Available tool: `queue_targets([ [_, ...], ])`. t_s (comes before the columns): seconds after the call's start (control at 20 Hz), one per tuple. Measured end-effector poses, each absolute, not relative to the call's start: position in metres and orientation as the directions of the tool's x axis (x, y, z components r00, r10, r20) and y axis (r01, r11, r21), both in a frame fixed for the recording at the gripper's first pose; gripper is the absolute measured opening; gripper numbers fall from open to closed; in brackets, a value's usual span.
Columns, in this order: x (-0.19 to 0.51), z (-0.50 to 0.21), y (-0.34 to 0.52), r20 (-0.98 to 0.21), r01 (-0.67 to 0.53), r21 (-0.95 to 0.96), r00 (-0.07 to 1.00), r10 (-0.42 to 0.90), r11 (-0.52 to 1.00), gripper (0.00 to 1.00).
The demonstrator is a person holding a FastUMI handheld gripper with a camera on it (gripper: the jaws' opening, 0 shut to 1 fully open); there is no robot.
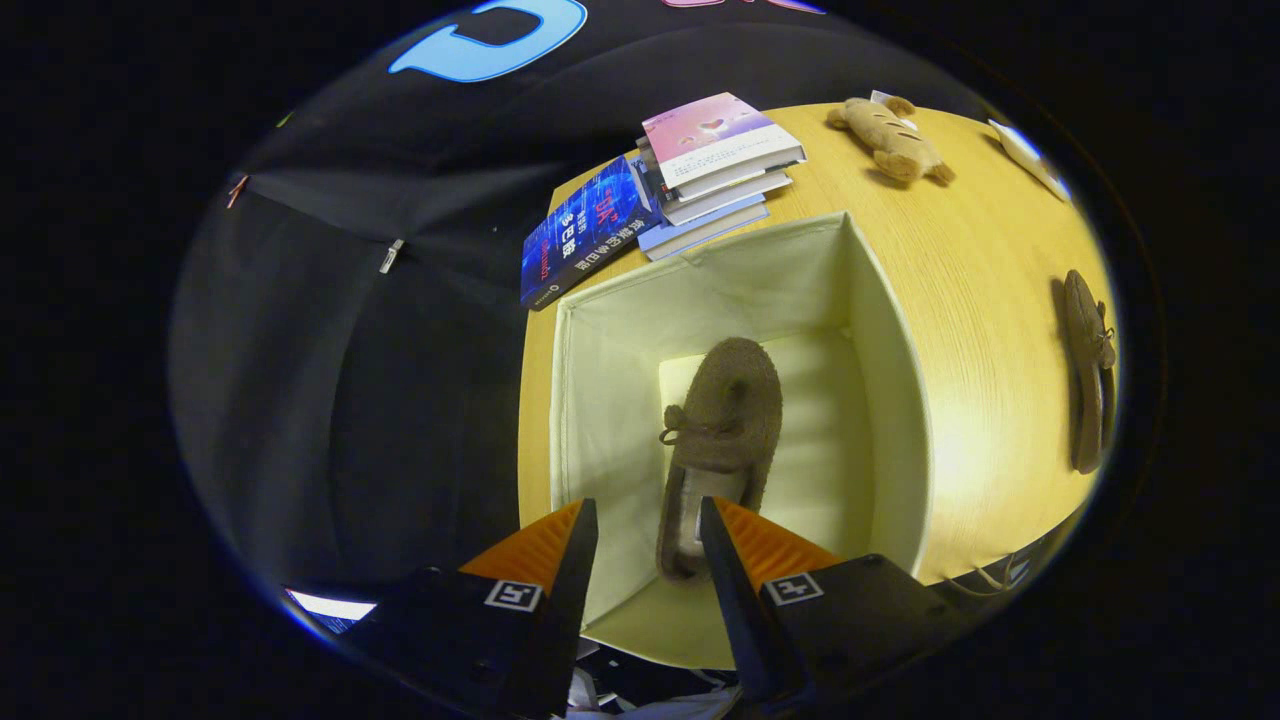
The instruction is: Open the storage box then place both shoes into the box .Put the left shoe in first, then the right shoe, with the right side of both shoes facing outward in a uniform manner.
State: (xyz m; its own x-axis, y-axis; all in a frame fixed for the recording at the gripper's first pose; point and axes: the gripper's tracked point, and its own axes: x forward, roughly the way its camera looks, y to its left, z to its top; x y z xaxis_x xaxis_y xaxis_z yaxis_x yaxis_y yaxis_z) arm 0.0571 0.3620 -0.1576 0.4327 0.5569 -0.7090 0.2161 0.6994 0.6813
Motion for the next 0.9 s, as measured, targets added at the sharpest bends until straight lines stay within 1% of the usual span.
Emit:
queue_targets([
  [0.05, 0.055, -0.156, 0.359, -0.704, 0.207, 0.684, 0.434, 0.561, 0.699, 0.69],
  [0.1, 0.053, -0.153, 0.357, -0.698, 0.195, 0.689, 0.436, 0.568, 0.697, 0.78],
  [0.3, 0.042, -0.135, 0.332, -0.668, 0.156, 0.71, 0.456, 0.588, 0.686, 0.92],
  [0.45, 0.032, -0.122, 0.294, -0.648, 0.127, 0.716, 0.488, 0.585, 0.687, 0.94],
  [0.6, 0.02, -0.124, 0.236, -0.662, 0.109, 0.677, 0.523, 0.537, 0.728, 0.94],
  [0.7, 0.007, -0.133, 0.19, -0.687, 0.122, 0.638, 0.538, 0.49, 0.761, 0.94],
  [0.9, -0.017, -0.159, 0.095, -0.744, 0.189, 0.552, 0.551, 0.377, 0.812, 0.94],
])
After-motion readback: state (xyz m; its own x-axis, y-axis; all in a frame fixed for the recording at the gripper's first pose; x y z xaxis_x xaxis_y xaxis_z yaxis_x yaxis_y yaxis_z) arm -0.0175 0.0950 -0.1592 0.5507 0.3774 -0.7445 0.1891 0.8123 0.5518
